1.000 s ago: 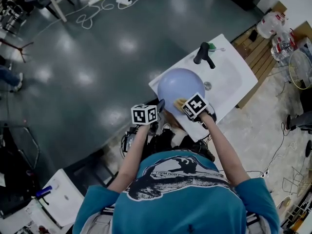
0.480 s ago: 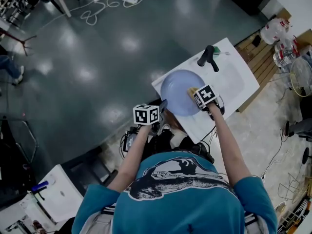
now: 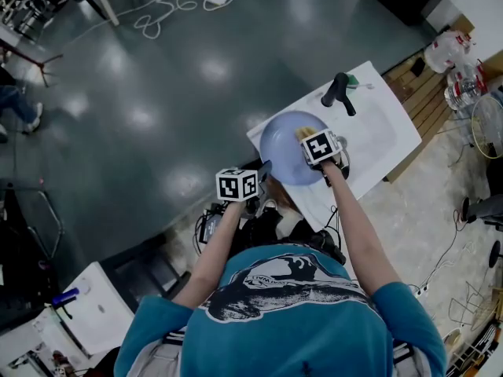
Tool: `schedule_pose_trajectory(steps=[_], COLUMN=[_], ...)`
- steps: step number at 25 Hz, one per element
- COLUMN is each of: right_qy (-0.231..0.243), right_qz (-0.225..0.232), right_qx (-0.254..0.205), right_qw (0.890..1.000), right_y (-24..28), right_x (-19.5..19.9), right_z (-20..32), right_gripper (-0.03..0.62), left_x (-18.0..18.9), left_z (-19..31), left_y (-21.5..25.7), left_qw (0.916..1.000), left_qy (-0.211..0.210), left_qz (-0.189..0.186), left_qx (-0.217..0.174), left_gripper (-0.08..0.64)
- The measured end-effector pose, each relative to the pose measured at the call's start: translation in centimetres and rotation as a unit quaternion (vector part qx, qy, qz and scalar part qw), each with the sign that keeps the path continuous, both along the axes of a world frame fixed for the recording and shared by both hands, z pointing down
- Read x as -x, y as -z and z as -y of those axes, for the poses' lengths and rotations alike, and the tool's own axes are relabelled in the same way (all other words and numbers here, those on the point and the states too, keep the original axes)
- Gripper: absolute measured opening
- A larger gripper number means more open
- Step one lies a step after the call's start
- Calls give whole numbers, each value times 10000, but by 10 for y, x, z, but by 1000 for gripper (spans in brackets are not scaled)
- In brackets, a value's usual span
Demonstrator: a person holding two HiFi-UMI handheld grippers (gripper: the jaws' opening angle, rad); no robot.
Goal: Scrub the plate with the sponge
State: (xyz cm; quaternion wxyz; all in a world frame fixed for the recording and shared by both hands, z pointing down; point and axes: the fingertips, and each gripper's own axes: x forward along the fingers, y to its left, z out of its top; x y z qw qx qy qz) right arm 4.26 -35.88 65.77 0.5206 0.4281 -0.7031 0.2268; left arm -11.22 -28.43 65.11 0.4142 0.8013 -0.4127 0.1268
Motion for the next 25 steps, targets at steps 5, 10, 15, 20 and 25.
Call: schedule_pose_trajectory(steps=[5, 10, 15, 20, 25], right_qy=[543, 729, 806, 602, 275], right_qz=[554, 745, 765, 1183, 1465], right_qx=[-89, -180, -335, -238, -511], right_qw=[9969, 9944, 9932, 9909, 9875], right_y=[0, 1, 0, -4, 19], right_x=[50, 75, 78, 73, 65], right_z=[-9, -30, -37, -42, -38], right_gripper=[29, 29, 29, 31, 31], left_x=[0, 0, 1, 1, 16], left_z=[0, 0, 0, 0, 1], left_y=[-1, -2, -2, 1, 12], left_qw=[10000, 10000, 10000, 9992, 9975], left_qy=[27, 28, 7, -155, -38], left_qz=[14, 21, 18, 301, 520], left_qx=[-12, -6, -47, -222, -482], left_gripper=[138, 138, 141, 169, 173])
